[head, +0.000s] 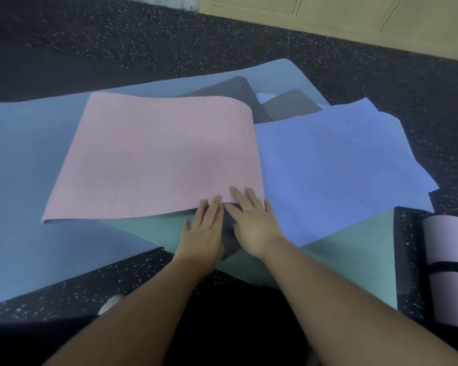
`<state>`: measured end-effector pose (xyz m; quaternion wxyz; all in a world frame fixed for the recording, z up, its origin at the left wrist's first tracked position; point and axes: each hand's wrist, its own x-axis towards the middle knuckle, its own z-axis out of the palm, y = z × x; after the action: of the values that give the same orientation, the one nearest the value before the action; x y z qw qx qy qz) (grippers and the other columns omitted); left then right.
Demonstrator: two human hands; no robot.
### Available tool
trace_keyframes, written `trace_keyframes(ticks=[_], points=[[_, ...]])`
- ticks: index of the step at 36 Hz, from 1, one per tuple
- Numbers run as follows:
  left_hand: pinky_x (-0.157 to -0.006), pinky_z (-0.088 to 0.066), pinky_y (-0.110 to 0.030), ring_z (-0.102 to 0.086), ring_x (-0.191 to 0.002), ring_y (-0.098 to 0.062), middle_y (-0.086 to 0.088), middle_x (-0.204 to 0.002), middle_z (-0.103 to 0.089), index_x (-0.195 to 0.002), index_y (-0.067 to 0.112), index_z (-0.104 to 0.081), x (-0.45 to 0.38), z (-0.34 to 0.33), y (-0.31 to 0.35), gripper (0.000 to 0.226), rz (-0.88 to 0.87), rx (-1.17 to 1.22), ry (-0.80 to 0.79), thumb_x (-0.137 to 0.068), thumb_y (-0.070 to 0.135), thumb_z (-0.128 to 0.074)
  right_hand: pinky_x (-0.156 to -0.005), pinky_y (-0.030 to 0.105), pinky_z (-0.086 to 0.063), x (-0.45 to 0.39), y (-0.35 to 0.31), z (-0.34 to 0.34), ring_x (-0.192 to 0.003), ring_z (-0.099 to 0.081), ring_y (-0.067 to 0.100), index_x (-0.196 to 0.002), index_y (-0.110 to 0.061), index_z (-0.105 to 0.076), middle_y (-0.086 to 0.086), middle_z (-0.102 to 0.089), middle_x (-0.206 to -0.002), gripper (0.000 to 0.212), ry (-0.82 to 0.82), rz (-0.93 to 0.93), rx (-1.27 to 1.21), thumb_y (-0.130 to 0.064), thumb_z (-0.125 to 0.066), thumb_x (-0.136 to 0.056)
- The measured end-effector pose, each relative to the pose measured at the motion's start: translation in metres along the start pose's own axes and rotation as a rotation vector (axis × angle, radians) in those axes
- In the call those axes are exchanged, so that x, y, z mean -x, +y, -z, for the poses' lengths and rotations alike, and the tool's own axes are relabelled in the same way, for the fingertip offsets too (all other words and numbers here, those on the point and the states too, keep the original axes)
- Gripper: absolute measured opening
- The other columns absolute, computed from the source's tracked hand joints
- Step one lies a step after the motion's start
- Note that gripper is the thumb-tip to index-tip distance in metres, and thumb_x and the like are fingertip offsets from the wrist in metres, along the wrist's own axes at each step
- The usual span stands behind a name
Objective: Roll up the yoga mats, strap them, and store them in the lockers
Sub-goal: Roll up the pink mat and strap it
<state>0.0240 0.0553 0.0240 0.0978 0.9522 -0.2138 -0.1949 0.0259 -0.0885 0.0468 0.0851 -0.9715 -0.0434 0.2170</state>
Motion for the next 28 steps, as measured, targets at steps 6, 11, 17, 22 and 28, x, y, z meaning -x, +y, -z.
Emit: trace_keyframes(ticks=[6,11,17,22,28], points=[[-0.101,-0.042,-0.051,-0.026,-0.135,-0.029,-0.014,-0.146,-0.034,-0.142,0.006,-0.042,0.019,0.017,-0.009,0.062,-0.047,0.148,0.463,-0.081,0.015,-0.046,-0.118,0.049,0.003,0.017,-0.017,0.024,-0.150,0.009,0.028,-0.155,-0.034,-0.005,-0.013,0.012,-0.162,0.064,0.090,0.007,-0.068,-0.006,-0.027,-0.102],[-0.107,-0.034,-0.045,-0.029,-0.133,-0.031,-0.018,-0.146,-0.029,-0.153,0.025,-0.018,0.047,0.037,-0.012,0.080,0.178,0.384,0.596,-0.087,0.008,-0.059,-0.119,0.045,-0.011,0.032,-0.032,0.047,-0.149,-0.007,0.028,-0.156,-0.030,-0.009,-0.007,-0.003,-0.163,0.061,0.242,0.063,-0.136,-0.010,-0.032,-0.103],[-0.095,-0.043,-0.048,-0.045,-0.115,-0.031,-0.012,-0.126,-0.045,-0.149,0.037,0.019,0.074,0.058,-0.031,0.093,0.304,0.524,0.574,-0.093,0.016,-0.052,-0.107,0.033,-0.033,0.065,-0.048,0.069,-0.140,-0.032,0.023,-0.154,-0.023,-0.020,-0.005,-0.008,-0.163,0.057,0.377,0.118,-0.132,-0.009,-0.038,-0.102],[-0.092,-0.048,-0.049,-0.024,-0.142,-0.034,-0.010,-0.156,-0.023,-0.131,0.064,0.026,0.096,0.068,-0.053,0.101,0.281,0.571,0.550,-0.092,0.011,-0.051,-0.077,0.027,-0.036,0.094,-0.056,0.071,-0.118,-0.051,0.027,-0.154,-0.031,-0.015,-0.011,-0.005,-0.163,0.080,0.373,0.098,-0.079,0.007,-0.041,-0.089],[-0.101,-0.038,-0.040,-0.035,-0.130,-0.025,-0.009,-0.146,-0.031,-0.152,0.031,-0.015,0.107,0.082,-0.062,0.077,0.306,0.648,0.647,-0.090,0.006,-0.053,-0.096,0.032,-0.042,0.132,-0.060,0.071,-0.130,-0.042,0.022,-0.154,-0.035,-0.010,-0.016,0.000,-0.162,0.088,0.324,0.062,-0.083,0.011,-0.038,-0.084]])
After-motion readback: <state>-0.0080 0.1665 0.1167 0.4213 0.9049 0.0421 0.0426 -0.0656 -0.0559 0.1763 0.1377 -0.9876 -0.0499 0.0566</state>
